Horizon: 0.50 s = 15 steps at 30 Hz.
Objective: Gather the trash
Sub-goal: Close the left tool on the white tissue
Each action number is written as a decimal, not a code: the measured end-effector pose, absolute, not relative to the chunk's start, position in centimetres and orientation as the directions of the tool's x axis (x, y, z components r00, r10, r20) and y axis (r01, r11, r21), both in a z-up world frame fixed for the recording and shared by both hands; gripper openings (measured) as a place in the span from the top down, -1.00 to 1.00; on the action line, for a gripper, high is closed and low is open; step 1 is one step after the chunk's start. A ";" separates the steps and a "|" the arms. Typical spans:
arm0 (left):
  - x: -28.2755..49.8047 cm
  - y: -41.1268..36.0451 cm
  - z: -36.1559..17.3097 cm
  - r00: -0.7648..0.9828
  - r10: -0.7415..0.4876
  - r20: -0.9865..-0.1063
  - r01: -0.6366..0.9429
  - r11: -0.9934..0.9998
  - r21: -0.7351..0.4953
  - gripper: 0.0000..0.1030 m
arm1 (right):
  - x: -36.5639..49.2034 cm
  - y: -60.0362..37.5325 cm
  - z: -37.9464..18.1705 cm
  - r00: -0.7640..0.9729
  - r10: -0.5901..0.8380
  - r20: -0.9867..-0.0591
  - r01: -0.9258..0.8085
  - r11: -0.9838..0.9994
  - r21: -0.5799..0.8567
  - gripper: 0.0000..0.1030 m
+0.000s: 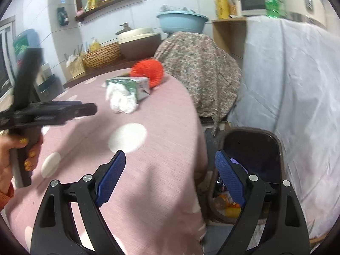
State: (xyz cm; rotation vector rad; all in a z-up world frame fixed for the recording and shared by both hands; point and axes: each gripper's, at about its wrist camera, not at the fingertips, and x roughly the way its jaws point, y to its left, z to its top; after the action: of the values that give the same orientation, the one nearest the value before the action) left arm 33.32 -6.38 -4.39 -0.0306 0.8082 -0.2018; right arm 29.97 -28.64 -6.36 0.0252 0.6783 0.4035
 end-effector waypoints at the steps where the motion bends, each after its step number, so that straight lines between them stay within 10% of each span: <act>1: 34.1 -5.7 -4.5 0.669 -0.188 -0.719 0.149 0.982 -0.118 -0.48 | 29.9 -28.2 -6.1 0.705 0.373 -0.603 -0.362 0.921 0.146 -0.66; 11: 40.0 -4.7 -6.1 0.613 -0.216 -0.760 0.101 0.975 -0.196 -0.17 | 29.1 -27.1 -5.9 0.697 0.367 -0.616 -0.379 0.918 0.119 -0.66; 15: 40.5 -4.7 -6.8 0.599 -0.262 -0.757 0.112 0.963 -0.244 0.31 | 29.0 -27.4 -6.1 0.693 0.362 -0.623 -0.378 0.919 0.113 -0.66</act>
State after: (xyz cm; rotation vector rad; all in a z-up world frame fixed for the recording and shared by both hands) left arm 40.49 -4.71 -6.80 -0.1785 0.9036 -0.2180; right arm 28.97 -27.37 -6.07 -0.0244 0.6907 0.4127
